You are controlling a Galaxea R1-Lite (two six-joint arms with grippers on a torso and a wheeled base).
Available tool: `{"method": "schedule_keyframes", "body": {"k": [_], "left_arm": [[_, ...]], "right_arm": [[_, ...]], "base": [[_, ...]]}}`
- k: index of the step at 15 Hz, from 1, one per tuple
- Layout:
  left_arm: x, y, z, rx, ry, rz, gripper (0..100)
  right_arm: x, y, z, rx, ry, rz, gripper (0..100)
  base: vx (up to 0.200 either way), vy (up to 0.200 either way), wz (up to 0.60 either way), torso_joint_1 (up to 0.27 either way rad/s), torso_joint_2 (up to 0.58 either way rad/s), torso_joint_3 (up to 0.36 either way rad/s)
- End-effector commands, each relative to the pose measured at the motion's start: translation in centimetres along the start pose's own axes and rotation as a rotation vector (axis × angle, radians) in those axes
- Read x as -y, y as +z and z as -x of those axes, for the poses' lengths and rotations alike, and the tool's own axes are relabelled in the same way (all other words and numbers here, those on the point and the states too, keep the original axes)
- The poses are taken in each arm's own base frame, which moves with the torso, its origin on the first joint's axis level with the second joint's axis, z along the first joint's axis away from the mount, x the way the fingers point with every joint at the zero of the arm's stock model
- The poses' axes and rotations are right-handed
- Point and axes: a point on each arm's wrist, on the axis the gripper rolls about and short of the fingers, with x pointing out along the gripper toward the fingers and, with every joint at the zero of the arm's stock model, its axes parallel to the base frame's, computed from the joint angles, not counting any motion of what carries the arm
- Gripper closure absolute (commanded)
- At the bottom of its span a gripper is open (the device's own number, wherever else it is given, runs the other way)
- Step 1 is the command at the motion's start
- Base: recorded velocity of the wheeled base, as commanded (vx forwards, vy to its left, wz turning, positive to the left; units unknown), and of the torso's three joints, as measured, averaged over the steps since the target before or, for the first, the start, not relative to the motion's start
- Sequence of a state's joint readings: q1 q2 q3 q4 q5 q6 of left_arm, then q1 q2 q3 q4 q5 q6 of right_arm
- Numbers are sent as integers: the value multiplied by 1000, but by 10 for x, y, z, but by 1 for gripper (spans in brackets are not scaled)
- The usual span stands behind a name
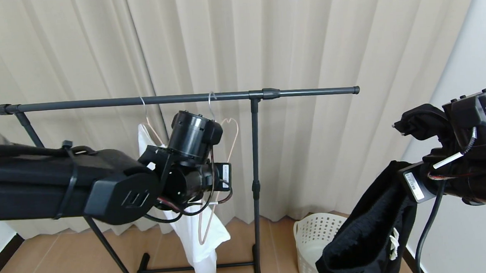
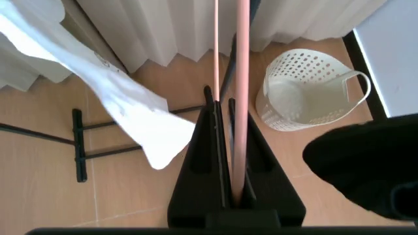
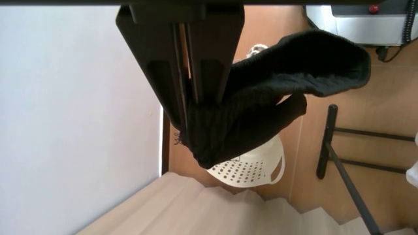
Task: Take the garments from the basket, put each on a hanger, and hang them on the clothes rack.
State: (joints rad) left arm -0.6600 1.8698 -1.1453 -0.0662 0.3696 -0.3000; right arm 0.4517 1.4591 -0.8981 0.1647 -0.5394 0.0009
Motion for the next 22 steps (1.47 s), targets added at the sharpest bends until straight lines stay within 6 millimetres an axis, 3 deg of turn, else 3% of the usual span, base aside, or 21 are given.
{"method": "schedule_keyframes", "body": {"k": [1,6,7,9,15,22], "left_arm": [[-17,-30,52,16,-39,-25,100],[-51,-96,86,21,-84,-155,100],[-53,-99,87,27,-98,-166,100],[-58,-116,89,62,-260,-233,100],[-78,-138,89,137,-489,-384,100],[-77,-149,92,108,-637,-425,100]], "right_arm": [[-4,-2,3,6,15,13,100],[-14,1,5,56,45,11,100],[-14,1,5,62,47,9,100],[-20,1,1,77,52,8,100],[-30,4,-15,97,-34,-7,100],[-43,10,-33,145,-68,-42,100]], "base": [[0,0,0,0,0,0],[0,0,0,0,0,0],[0,0,0,0,0,0],[0,0,0,0,0,0],[0,0,0,0,0,0],[0,0,0,0,0,0]]}}
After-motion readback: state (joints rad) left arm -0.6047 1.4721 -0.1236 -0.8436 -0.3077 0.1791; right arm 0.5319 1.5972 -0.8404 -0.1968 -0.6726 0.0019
